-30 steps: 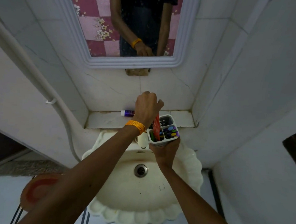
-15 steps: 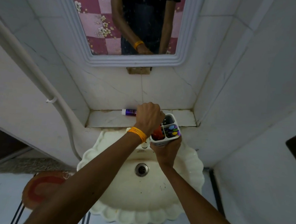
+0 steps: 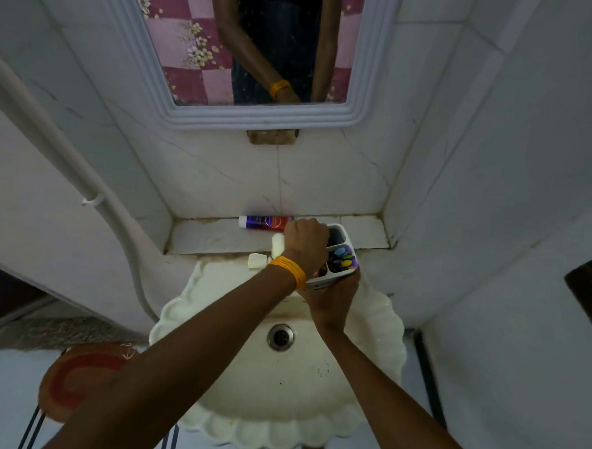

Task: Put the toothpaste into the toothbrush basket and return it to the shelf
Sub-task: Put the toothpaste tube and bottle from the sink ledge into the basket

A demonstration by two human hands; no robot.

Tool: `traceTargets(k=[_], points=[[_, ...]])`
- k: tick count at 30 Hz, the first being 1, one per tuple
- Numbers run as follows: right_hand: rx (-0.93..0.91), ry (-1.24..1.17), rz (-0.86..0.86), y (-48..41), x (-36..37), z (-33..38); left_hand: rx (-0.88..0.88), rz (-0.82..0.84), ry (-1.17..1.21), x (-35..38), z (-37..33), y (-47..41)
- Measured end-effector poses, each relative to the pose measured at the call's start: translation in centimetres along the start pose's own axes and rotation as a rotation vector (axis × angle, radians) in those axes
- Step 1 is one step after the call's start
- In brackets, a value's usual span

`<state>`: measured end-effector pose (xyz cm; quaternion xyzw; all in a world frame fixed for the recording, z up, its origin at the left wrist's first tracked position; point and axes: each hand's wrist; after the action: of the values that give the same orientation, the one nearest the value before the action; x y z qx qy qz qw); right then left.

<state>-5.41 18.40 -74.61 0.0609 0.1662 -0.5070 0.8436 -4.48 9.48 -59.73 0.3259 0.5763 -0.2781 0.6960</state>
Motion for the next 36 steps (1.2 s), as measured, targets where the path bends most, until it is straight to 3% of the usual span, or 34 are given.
traceTargets(k=[5,7,12,18,25,28,32,36], points=[[-0.021,-0.080,0.036,-0.2,0.1,-0.8,-0.138,-0.277,0.375,-2.2,5.5,-1.4],[-0.003,-0.129,0.041,-0.3,0.0,-0.9,-0.228,-0.305,0.439,-1.2,8.8,-1.9],[-0.047,-0.160,0.056,-0.4,0.2,-1.2,-0.255,-0.103,0.487,5.5,15.4,-3.1],[-0.052,-0.175,0.072,-0.3,0.0,-1.3,-0.185,0.180,0.425,10.5,16.2,-6.5],[-0.049,-0.194,0.054,-0.3,0.3,-1.2,-0.167,0.176,0.176,13.1,16.4,-8.0],[-0.051,-0.172,0.048,-0.4,0.3,-1.3,-0.170,0.178,0.287,13.6,16.3,-7.0],[-0.049,-0.146,0.038,-0.3,0.2,-1.1,-0.170,-0.015,0.644,11.5,15.6,-4.5],[-0.028,-0.126,0.015,-0.4,0.3,-1.1,-0.122,-0.310,0.752,5.4,15.8,-1.5]])
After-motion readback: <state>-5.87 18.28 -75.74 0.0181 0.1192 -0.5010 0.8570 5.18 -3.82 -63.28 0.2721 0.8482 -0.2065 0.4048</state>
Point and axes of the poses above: each hand's wrist, its own y-axis away from the middle knuckle, its own x-axis out of the palm, z = x × y, and after that the axes turned 4 degrees about z, right-handed
